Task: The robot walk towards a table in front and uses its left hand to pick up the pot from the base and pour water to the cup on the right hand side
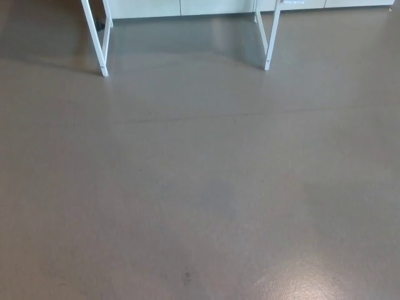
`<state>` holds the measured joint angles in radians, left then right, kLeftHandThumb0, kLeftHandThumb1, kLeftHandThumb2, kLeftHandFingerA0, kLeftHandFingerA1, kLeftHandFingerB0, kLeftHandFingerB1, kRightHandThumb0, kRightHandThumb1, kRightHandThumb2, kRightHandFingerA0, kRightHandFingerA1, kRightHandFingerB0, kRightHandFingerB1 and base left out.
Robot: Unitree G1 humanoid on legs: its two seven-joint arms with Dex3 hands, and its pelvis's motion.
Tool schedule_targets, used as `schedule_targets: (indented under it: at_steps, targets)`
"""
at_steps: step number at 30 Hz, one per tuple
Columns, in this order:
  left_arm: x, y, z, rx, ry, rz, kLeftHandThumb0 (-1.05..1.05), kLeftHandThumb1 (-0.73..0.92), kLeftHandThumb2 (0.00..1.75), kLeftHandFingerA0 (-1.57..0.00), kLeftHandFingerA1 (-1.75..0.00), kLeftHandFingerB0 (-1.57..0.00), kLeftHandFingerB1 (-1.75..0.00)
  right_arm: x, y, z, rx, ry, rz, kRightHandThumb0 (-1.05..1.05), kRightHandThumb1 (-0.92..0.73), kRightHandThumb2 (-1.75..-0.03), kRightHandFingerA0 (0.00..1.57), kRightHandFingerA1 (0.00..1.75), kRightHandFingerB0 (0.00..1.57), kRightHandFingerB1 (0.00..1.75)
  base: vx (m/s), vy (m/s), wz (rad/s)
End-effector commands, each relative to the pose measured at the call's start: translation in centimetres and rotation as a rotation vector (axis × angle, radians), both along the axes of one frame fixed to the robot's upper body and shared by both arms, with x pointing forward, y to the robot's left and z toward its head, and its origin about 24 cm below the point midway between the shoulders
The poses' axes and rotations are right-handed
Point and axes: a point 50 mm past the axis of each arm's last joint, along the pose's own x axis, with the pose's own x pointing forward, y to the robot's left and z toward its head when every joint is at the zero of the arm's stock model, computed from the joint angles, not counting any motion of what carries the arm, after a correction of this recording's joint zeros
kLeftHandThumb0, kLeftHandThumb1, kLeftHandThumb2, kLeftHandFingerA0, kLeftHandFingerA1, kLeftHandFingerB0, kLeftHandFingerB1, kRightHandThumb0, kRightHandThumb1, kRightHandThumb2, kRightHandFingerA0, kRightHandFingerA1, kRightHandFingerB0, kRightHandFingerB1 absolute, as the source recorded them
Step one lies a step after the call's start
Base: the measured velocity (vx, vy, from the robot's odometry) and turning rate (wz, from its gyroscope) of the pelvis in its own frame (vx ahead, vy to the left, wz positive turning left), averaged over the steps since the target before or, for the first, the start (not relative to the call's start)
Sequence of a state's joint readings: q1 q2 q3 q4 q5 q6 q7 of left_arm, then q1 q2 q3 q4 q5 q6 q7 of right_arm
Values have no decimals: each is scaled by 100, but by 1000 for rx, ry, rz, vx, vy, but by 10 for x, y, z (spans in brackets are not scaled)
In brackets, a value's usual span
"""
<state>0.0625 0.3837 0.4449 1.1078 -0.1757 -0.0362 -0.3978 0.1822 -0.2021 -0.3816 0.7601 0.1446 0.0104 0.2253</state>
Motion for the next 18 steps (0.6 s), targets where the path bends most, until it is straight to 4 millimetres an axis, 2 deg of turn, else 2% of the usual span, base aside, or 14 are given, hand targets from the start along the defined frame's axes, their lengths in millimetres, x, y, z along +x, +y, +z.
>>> schedule_targets:
  at_steps: [1, 10, 11, 15, 18]
  targets:
    - [2, 7, 9, -13, -78, -54, 1, 49, 53, -38, -37, -44, -37, 0, -3, 6, 27, -52, 0, -8, -40, -85, 32, 55, 18, 49, 0, 0, 0]
    - [-5, 8, 9, 4, -68, -80, -2, 50, 54, -37, -37, -41, -36, -12, -5, -1, 26, -29, -10, -10, -39, -84, 34, 56, 19, 49, 0, 0, 0]
    - [-10, 9, 7, 22, -40, -72, -3, 46, 53, -39, -37, -45, -36, -19, -5, -2, 24, -26, -12, -7, -40, -85, 32, 55, 18, 49, 0, 0, 0]
    - [-17, 9, 6, 33, -20, -84, -2, 49, 53, -37, -37, -43, -36, -26, -4, -3, 11, -2, -4, -8, -40, -85, 33, 55, 19, 49, 0, 0, 0]
    - [-16, 9, 6, 32, -14, -84, 1, 49, 53, -37, -37, -41, -35, -27, -3, -3, 12, -1, -13, -7, -40, -85, 32, 55, 19, 49, 0, 0, 0]
